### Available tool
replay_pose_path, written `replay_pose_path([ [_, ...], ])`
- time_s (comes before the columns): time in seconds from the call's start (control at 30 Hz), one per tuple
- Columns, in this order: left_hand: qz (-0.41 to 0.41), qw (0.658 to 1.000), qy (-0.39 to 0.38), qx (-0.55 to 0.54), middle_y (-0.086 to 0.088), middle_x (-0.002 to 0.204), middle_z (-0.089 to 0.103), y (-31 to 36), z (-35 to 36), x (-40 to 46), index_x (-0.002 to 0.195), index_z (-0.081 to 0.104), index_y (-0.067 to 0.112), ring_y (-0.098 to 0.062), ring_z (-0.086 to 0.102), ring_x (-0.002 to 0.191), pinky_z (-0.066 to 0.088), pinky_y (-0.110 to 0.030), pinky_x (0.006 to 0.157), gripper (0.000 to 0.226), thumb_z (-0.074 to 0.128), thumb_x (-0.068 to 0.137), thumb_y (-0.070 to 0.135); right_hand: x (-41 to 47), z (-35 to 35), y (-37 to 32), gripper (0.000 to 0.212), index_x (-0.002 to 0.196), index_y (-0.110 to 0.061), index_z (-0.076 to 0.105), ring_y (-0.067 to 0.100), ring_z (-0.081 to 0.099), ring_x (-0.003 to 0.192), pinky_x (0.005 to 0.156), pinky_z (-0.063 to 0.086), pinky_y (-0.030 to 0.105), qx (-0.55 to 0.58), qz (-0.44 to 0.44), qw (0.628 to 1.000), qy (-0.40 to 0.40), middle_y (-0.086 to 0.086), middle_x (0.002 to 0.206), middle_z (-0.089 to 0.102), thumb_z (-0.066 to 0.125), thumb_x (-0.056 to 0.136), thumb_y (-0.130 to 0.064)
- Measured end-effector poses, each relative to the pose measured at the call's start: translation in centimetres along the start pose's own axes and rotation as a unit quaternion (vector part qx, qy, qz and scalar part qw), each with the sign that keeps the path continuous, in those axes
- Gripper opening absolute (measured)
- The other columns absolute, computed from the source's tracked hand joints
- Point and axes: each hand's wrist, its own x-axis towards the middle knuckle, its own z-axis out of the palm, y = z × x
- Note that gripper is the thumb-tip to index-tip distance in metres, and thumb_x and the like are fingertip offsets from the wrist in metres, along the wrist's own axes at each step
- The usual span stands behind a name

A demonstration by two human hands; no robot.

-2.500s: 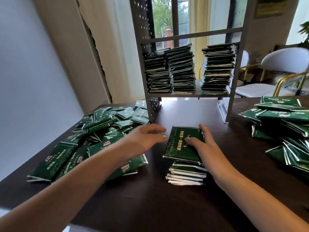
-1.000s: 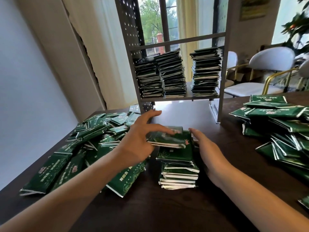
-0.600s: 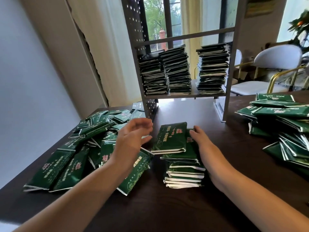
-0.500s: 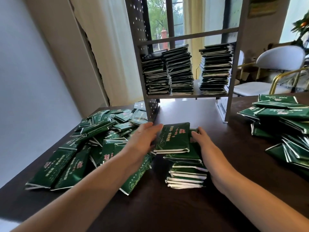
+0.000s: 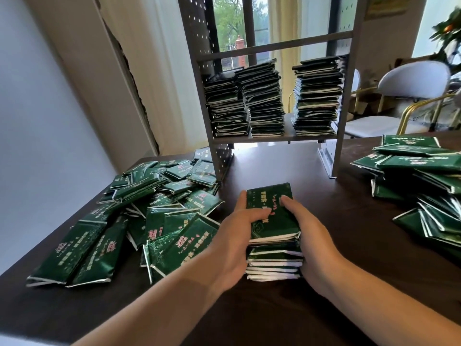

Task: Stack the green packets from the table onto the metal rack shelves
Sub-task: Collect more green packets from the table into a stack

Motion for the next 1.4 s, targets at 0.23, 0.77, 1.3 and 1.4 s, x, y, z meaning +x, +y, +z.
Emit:
replay_pose_path([
  [0.23,-0.001,0.999,-0.017,0.051,-0.014,0.116,0.073,1.3,-0.4,-0.3,0.104,0.070,0.025,-0.032,0.068,0.107,0.050,-0.048,0.101,0.023,0.054,0.097,0.010,-0.3,0.0,-0.7,0.070,0.154,-0.052,0.019,0.014,0.076,0.085,0.064,0.057,0.027,-0.043,-0.054,0.997,-0.020,-0.002,0.114,0.073,0.055,0.101,-0.023],
  [0.77,-0.024,0.660,0.116,0.742,0.004,0.132,0.057,5.1,-12.0,-2.1,0.141,0.048,0.032,-0.018,0.054,0.120,0.043,-0.029,0.094,0.091,0.079,0.065,0.070,0.2,0.4,-0.7,0.053,0.149,-0.041,0.042,0.013,0.076,0.076,0.058,0.053,0.022,-0.073,-0.055,0.996,0.000,-0.001,0.103,0.076,0.058,0.100,-0.027],
  [1.3,0.256,0.791,0.164,0.530,0.004,0.083,0.075,6.5,-9.3,-0.9,0.097,0.071,0.026,-0.018,0.073,0.072,0.061,-0.048,0.074,0.007,0.065,0.096,0.027,0.5,0.1,-0.8,0.049,0.146,-0.036,0.043,0.021,0.076,0.078,0.065,0.054,0.030,-0.080,-0.046,0.996,-0.009,0.007,0.106,0.075,0.058,0.100,-0.028],
  [1.4,0.180,0.921,0.165,0.303,-0.009,0.087,0.072,7.5,-7.2,-1.5,0.108,0.059,0.016,-0.019,0.073,0.065,0.062,-0.042,0.057,0.009,0.051,0.103,0.014,0.5,0.2,-0.9,0.049,0.146,-0.035,0.044,0.022,0.077,0.079,0.064,0.054,0.030,-0.076,-0.044,0.996,-0.009,0.008,0.107,0.075,0.058,0.100,-0.028],
])
